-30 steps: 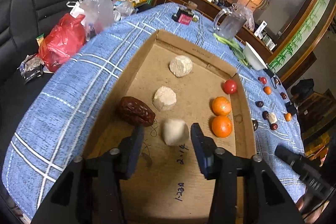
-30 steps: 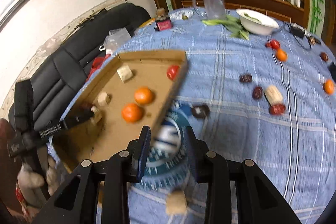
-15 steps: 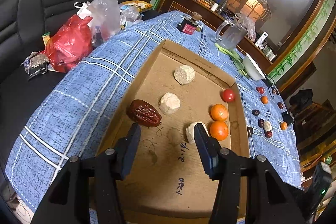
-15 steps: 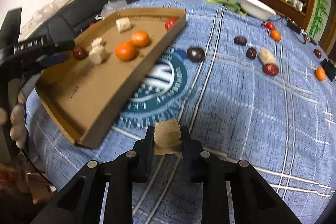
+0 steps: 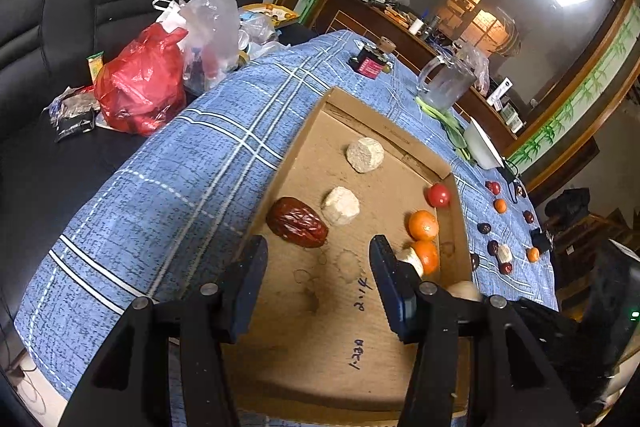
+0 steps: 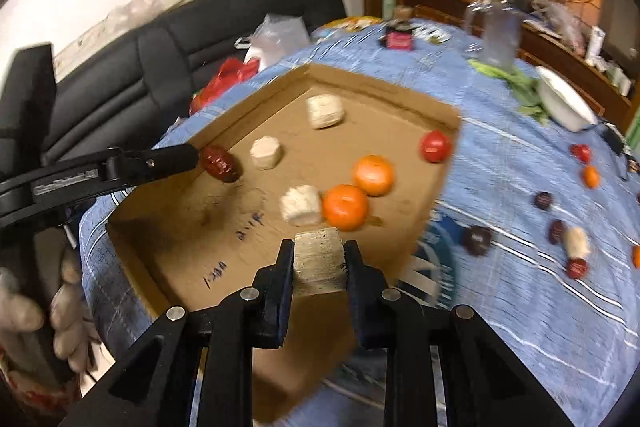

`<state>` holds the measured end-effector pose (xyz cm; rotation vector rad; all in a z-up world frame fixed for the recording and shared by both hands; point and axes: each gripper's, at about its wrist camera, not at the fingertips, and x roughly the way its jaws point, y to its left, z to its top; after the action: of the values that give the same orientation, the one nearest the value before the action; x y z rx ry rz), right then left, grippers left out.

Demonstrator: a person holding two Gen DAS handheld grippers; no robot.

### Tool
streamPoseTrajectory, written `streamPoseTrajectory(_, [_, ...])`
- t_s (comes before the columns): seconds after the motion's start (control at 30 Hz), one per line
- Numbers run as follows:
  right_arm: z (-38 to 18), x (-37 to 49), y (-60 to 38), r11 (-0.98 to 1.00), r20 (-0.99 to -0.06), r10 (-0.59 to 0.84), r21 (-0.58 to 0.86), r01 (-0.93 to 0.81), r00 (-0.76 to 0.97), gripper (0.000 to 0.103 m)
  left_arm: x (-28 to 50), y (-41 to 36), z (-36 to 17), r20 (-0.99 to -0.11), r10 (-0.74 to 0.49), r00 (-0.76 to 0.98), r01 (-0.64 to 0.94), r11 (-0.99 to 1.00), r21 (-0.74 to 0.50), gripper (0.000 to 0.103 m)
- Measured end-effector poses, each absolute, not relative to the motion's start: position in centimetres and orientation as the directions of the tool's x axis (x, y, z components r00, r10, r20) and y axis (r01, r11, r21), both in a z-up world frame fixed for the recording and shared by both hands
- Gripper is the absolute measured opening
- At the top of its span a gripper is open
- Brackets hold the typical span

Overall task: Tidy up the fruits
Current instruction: 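Carry both white chunks into the tray and open both tools, then move both tools back toward the dates and chunks on the cloth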

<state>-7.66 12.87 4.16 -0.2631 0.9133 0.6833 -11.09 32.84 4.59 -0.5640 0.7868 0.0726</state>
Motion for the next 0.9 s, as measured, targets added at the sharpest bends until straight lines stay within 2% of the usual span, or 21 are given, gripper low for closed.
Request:
streamPoseTrajectory(0.27, [2.9, -7.2, 15.8, 0.735, -0.813, 0.423, 0.049, -0.677, 0.400, 0.029, -11.4, 33.5, 4.5, -0.671, -0.176, 0.721, -0.254, 0.833, -0.491, 0.052])
streamPoseTrajectory(0.33, [3.3, -7.3, 15.6, 0.739, -0.802, 0.434, 0.055, -0.671, 0.412, 0.045, -11.4, 33.6, 4.5, -0.669, -0.179, 0.721, -0.254, 0.831, -0.496, 0.053])
streamPoseTrajectory(0.4, [4.1, -7.3, 15.1, 0.749, -0.783, 0.447, 0.064, -0.659, 0.432, 0.054, -11.4, 33.6, 4.6, -0.668, -0.182, 0.722, -0.253, 0.829, -0.499, 0.053])
streamPoseTrajectory(0.67, [6.2, -7.4, 9.8, 0.826, -0.726, 0.459, 0.135, -0.548, 0.512, 0.055, -11.6, 33.3, 5.0, -0.664, -0.180, 0.726, -0.246, 0.834, -0.495, 0.057])
streamPoseTrajectory(0.9, [5.4, -7.1, 3.6, 0.889, -0.721, 0.433, 0.241, -0.389, 0.542, 0.058, -11.6, 30.0, 5.8, -0.675, -0.202, 0.710, -0.181, 0.874, -0.452, 0.058])
